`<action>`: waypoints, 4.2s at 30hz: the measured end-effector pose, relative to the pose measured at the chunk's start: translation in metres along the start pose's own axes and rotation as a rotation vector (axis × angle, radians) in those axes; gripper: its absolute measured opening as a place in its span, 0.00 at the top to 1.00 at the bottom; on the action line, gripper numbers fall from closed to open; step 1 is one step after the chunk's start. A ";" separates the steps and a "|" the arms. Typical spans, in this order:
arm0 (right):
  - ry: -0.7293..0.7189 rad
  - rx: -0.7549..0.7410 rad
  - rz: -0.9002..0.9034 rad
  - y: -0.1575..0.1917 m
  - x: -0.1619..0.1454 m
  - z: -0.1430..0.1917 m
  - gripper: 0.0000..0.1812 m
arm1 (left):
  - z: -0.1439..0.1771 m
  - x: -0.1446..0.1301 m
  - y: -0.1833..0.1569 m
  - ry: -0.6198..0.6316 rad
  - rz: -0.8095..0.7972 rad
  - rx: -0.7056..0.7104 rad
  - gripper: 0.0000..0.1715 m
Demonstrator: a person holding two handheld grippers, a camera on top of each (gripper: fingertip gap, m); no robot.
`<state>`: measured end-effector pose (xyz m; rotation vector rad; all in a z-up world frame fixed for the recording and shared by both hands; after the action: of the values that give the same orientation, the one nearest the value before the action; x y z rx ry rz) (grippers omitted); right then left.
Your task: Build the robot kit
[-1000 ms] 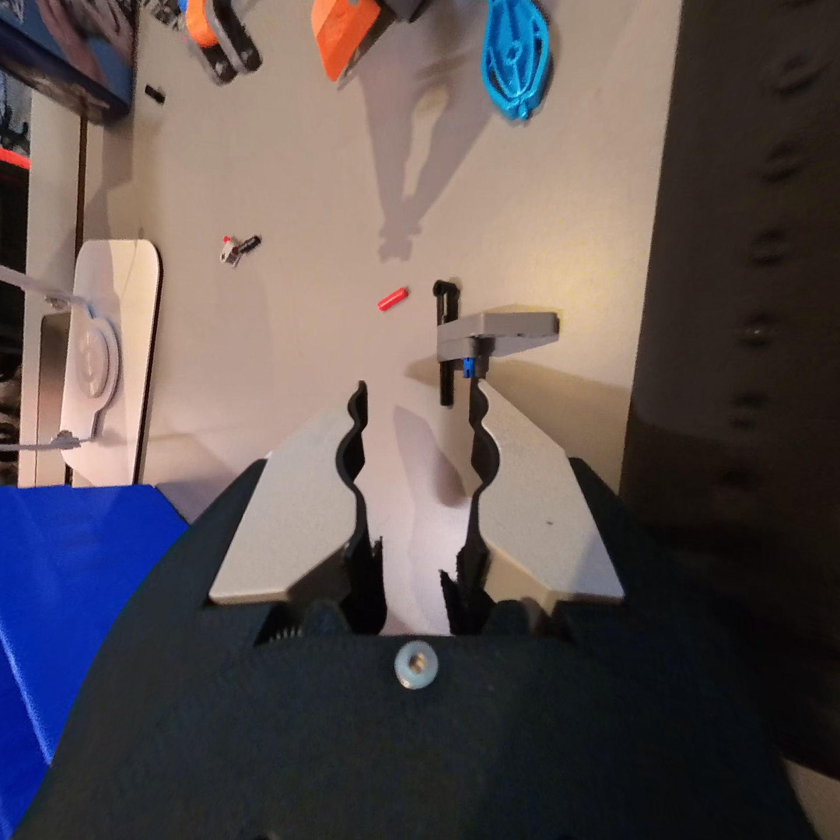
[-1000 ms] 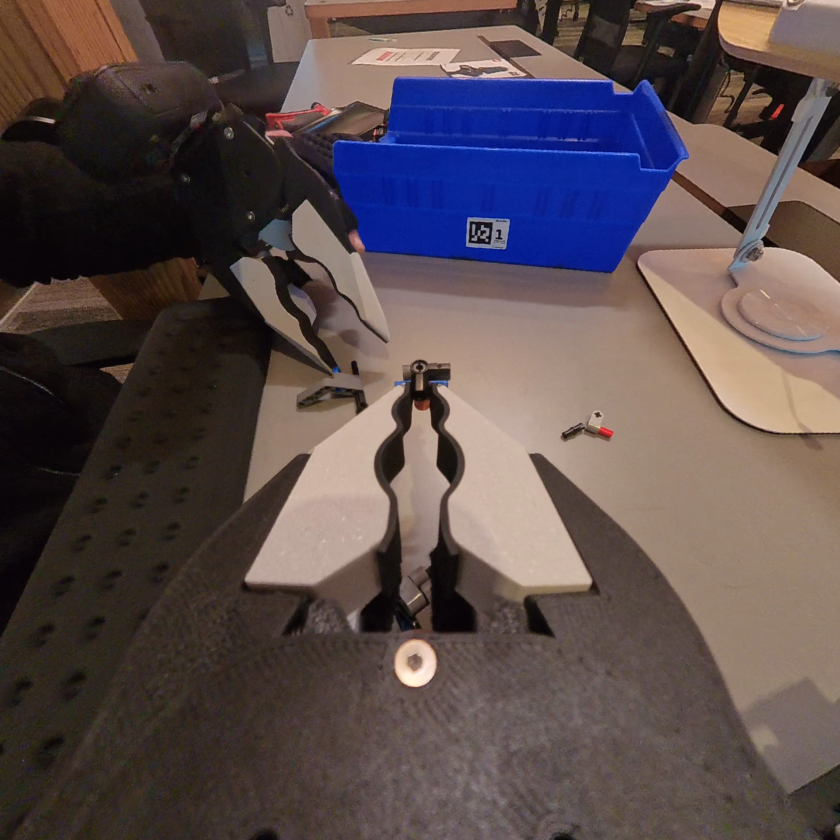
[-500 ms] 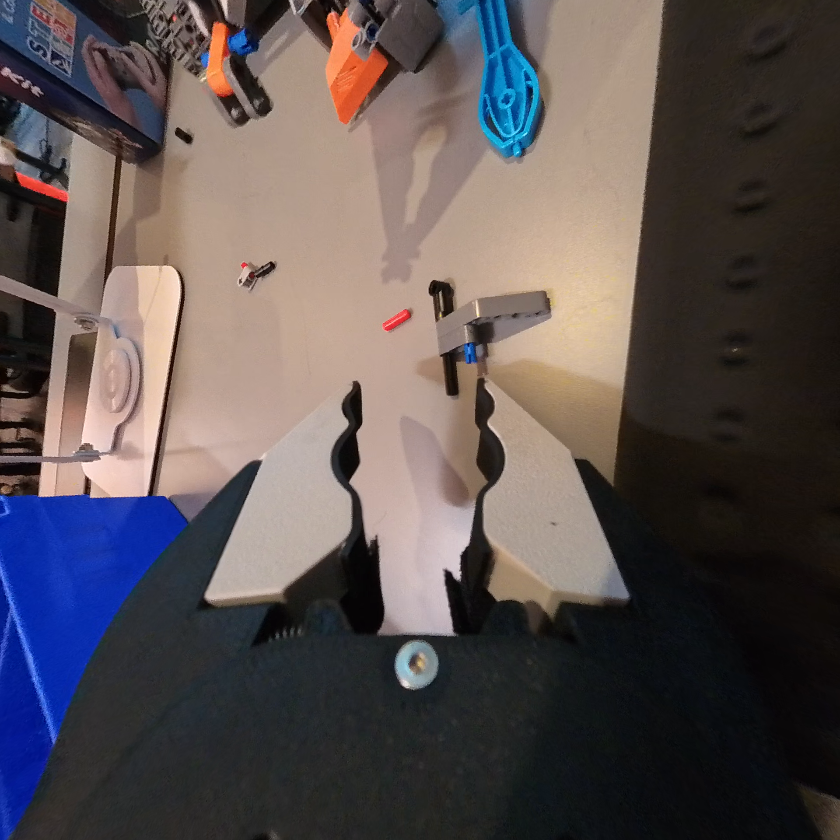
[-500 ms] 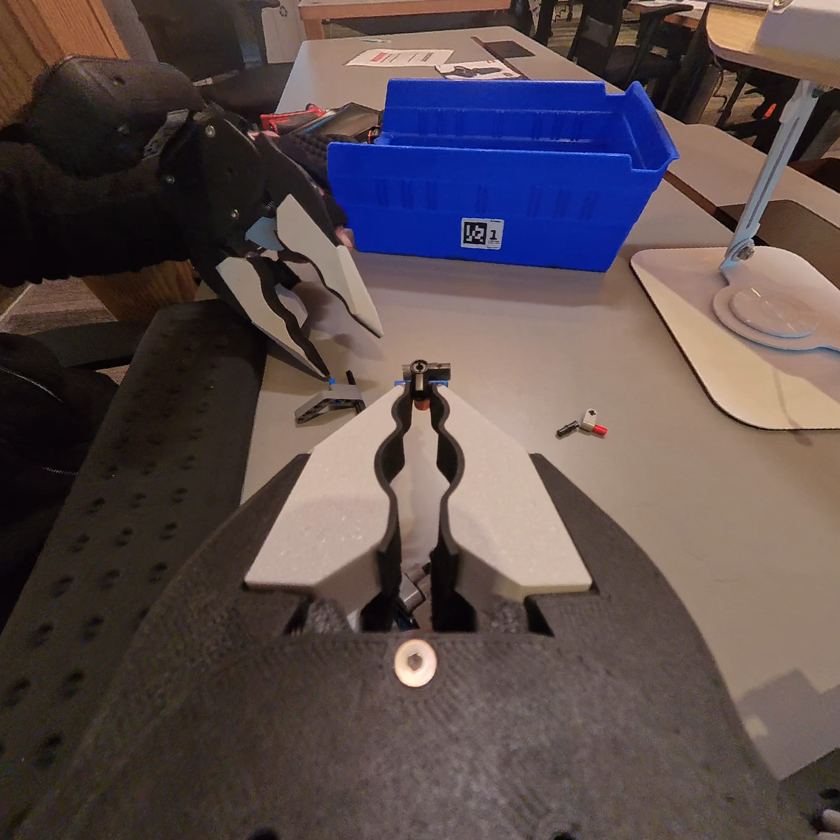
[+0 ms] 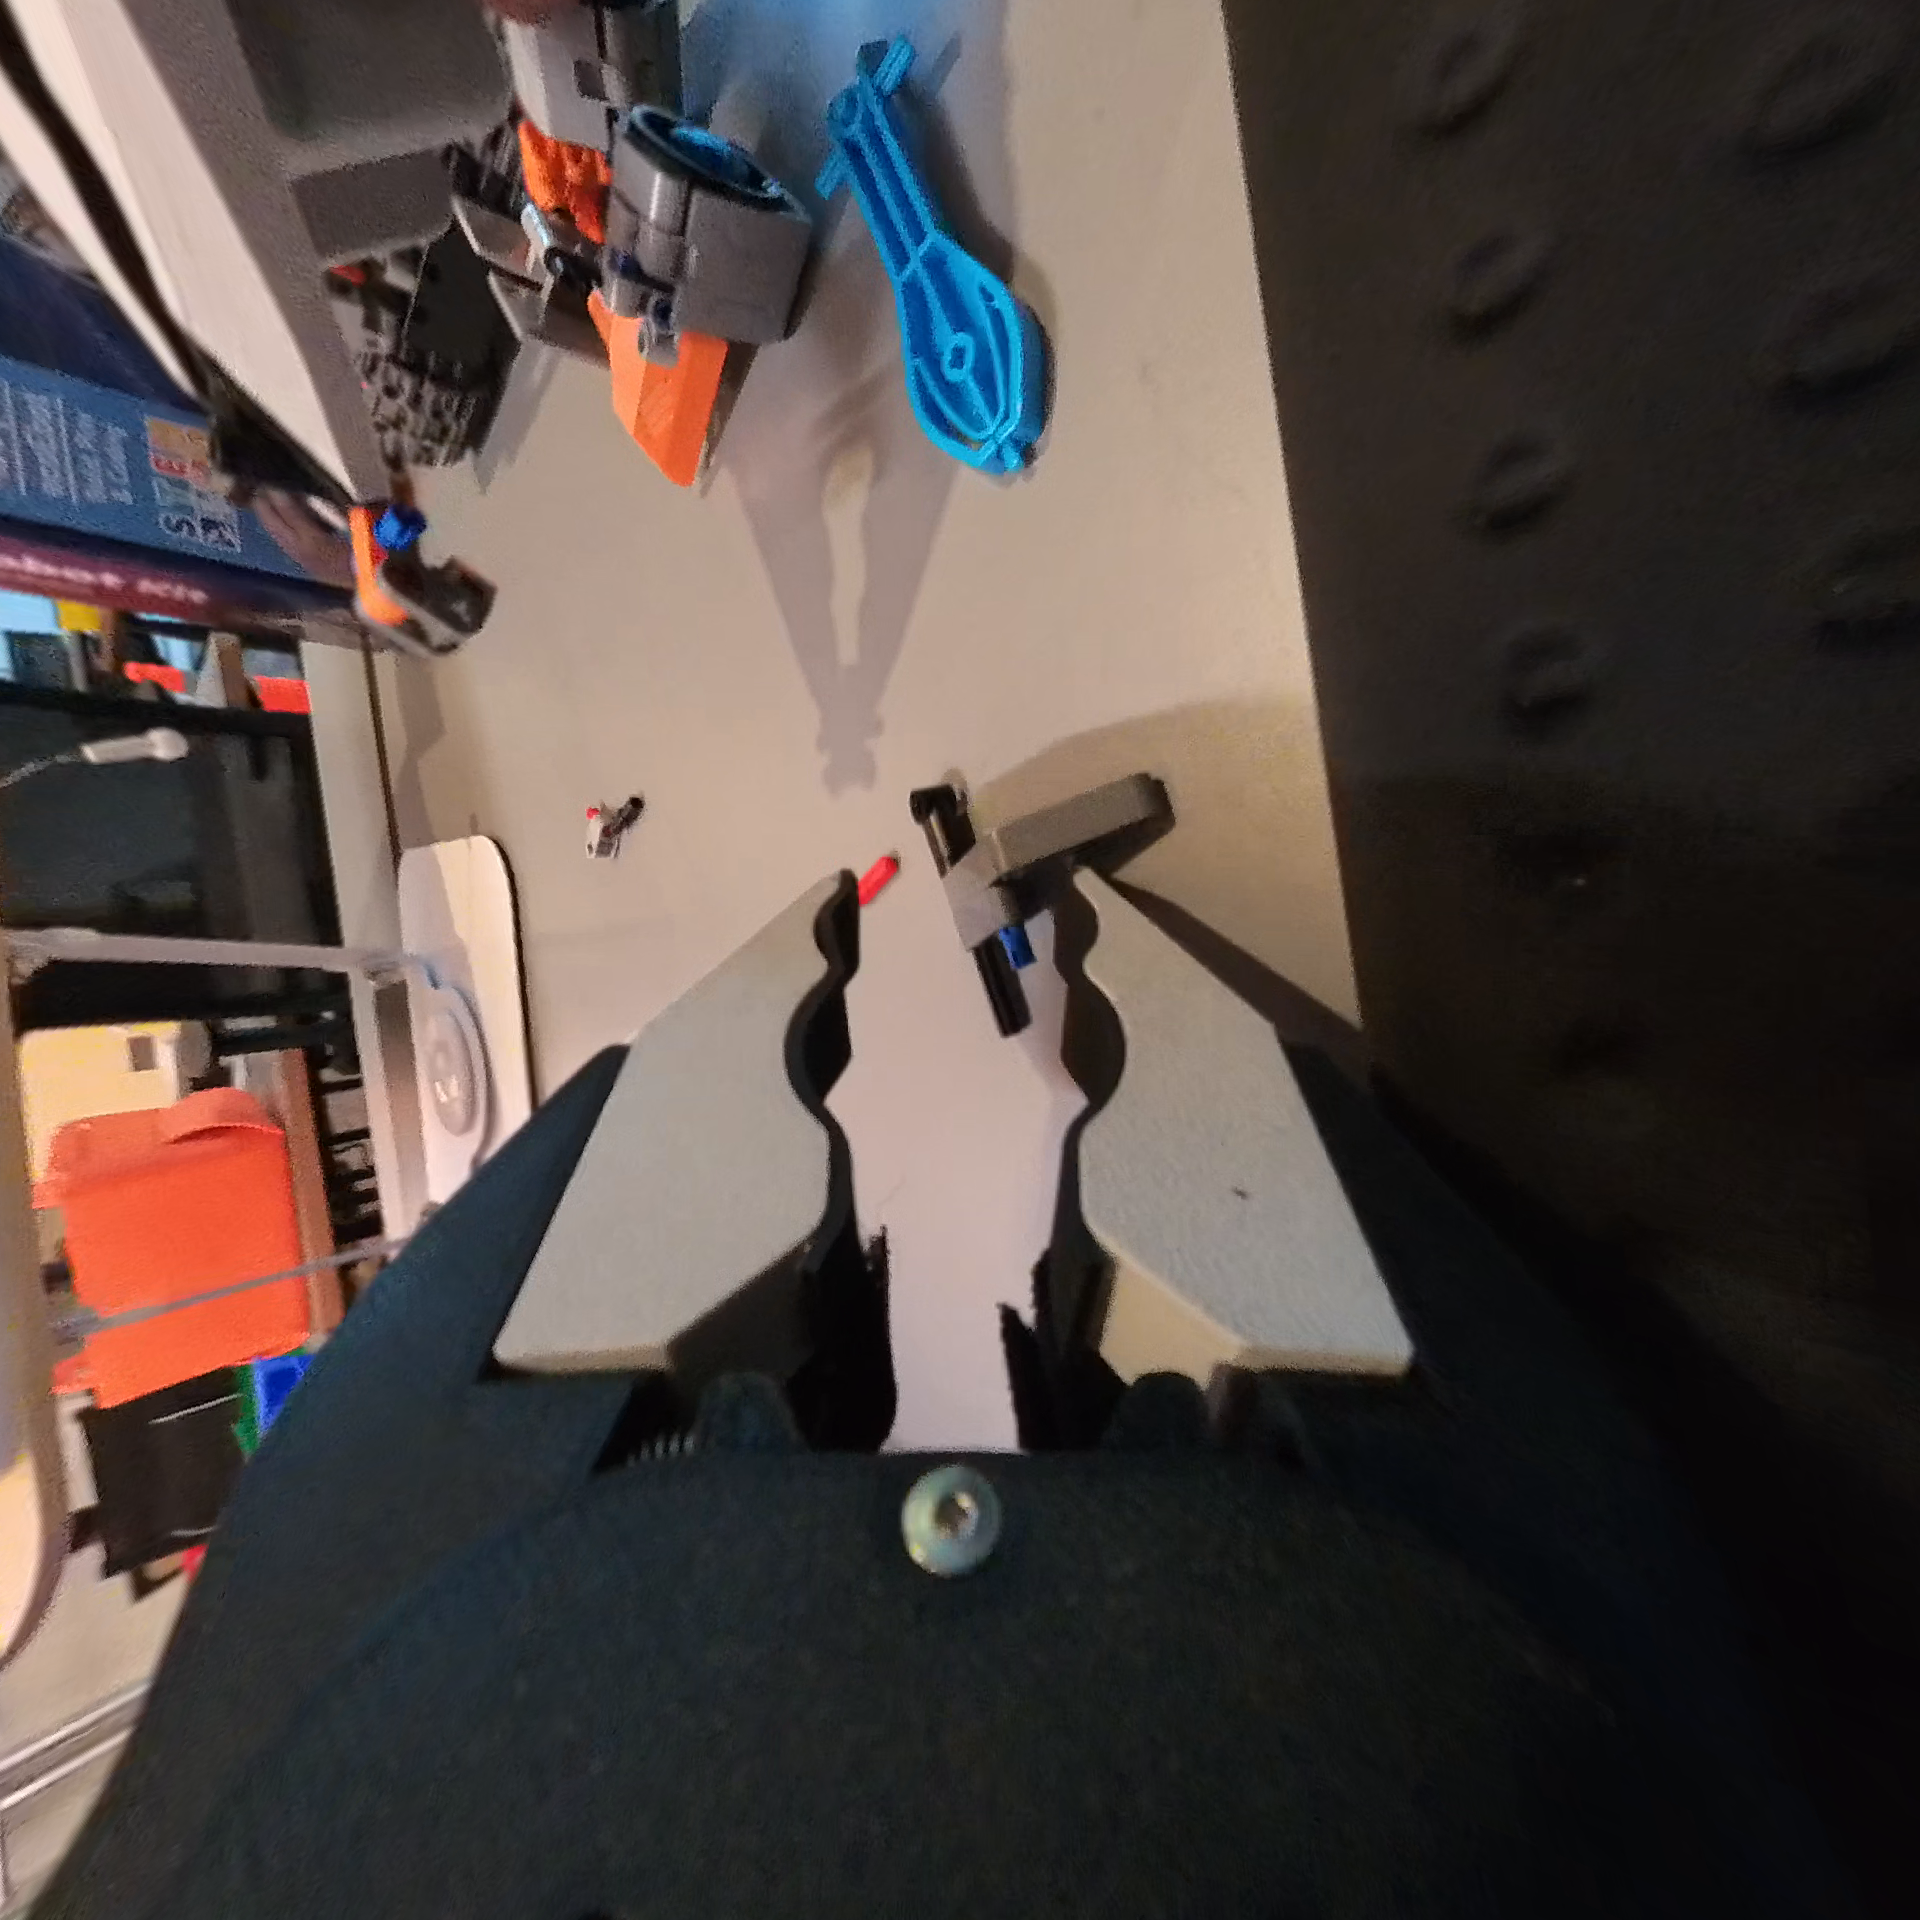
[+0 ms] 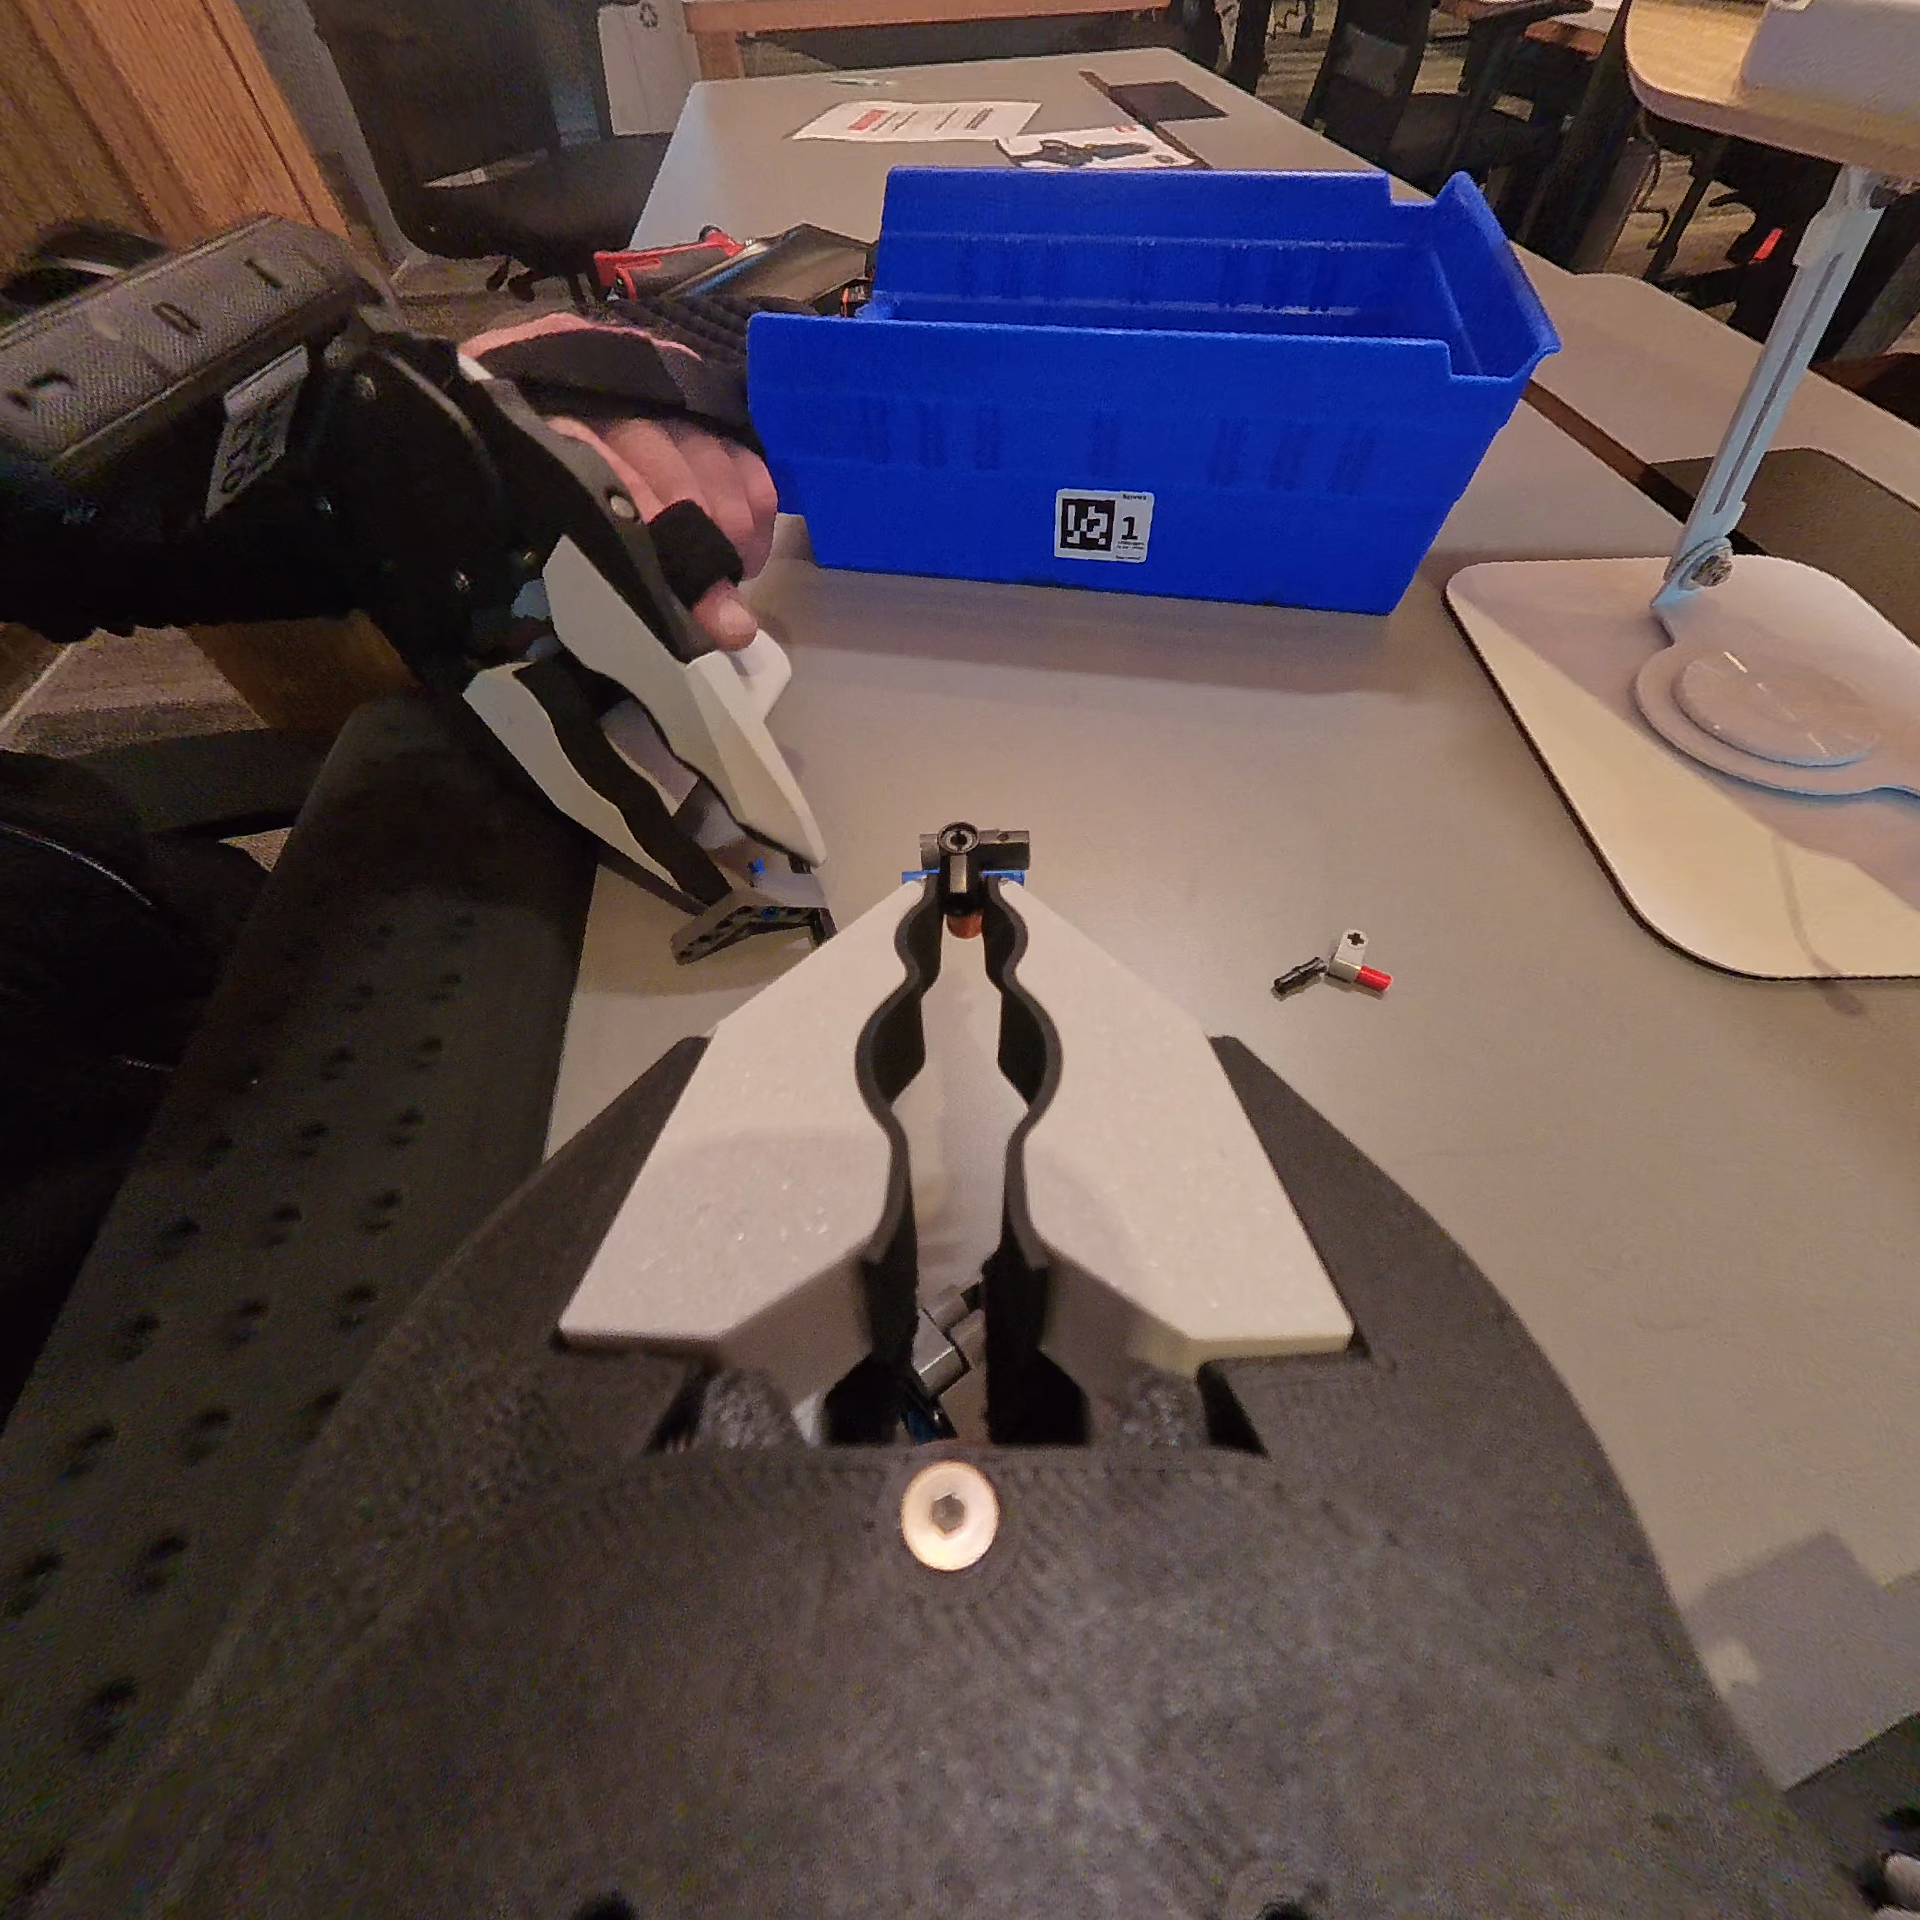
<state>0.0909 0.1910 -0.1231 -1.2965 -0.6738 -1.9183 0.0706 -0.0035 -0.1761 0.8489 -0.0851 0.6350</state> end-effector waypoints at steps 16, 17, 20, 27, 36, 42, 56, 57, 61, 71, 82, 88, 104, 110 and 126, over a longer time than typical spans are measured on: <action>-0.009 -0.018 -0.007 0.000 0.002 0.000 0.97 | -0.001 0.011 0.031 -0.263 0.348 0.001 0.97; -0.010 -0.018 -0.006 0.000 0.003 0.000 0.97 | 0.000 0.010 0.038 -0.304 0.421 0.002 0.96; -0.017 -0.028 -0.004 0.001 0.004 0.002 0.97 | 0.000 0.003 0.052 -0.388 0.610 -0.042 0.96; -0.043 -0.073 -0.019 -0.003 0.008 0.007 0.97 | -0.001 -0.011 0.070 -0.679 0.988 -0.223 0.96; -0.063 -0.096 -0.017 -0.003 0.011 0.011 0.97 | 0.000 -0.019 0.078 -0.805 1.019 -0.266 0.96; -0.042 -0.118 0.006 -0.002 0.010 0.010 0.97 | -0.007 -0.018 0.080 -0.773 1.015 -0.281 0.96; -0.023 -0.155 0.010 -0.005 0.007 0.008 0.97 | -0.020 -0.015 0.082 -0.739 0.996 -0.269 0.96; -0.023 -0.157 0.007 -0.006 0.006 0.008 0.97 | -0.020 -0.014 0.083 -0.738 0.995 -0.267 0.96; -0.024 -0.164 0.001 -0.007 0.006 0.008 0.97 | -0.023 -0.014 0.084 -0.735 1.001 -0.264 0.96; -0.048 -0.172 -0.018 -0.008 0.009 0.011 0.97 | -0.027 -0.007 0.086 -0.773 1.025 -0.279 0.96; -0.047 -0.163 -0.045 -0.007 0.008 0.008 0.97 | -0.029 -0.008 0.091 -0.823 1.070 -0.293 0.96; -0.037 -0.155 -0.047 -0.006 0.006 0.005 0.97 | -0.030 -0.005 0.092 -0.836 1.072 -0.298 0.96; -0.131 -0.186 -0.156 -0.015 0.012 0.016 0.97 | -0.029 -0.004 0.095 -0.877 1.099 -0.307 0.96; -0.163 -0.171 -0.187 -0.015 0.013 0.018 0.97 | -0.031 0.000 0.097 -0.853 1.078 -0.279 0.96; -0.122 -0.321 -0.010 -0.002 0.020 0.012 0.97 | -0.036 0.001 0.101 -0.824 1.080 -0.233 0.96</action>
<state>0.0914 0.1959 -0.1005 -1.6194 -0.4429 -2.0271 0.0095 0.0726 -0.1323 0.7472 -1.4088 1.1990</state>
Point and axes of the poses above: each gripper's, where its closed fingertips meet, z back along the fingers, x out of its top, y = z × x across the jaws, the point moved 8 cm from there along z, back along the fingers
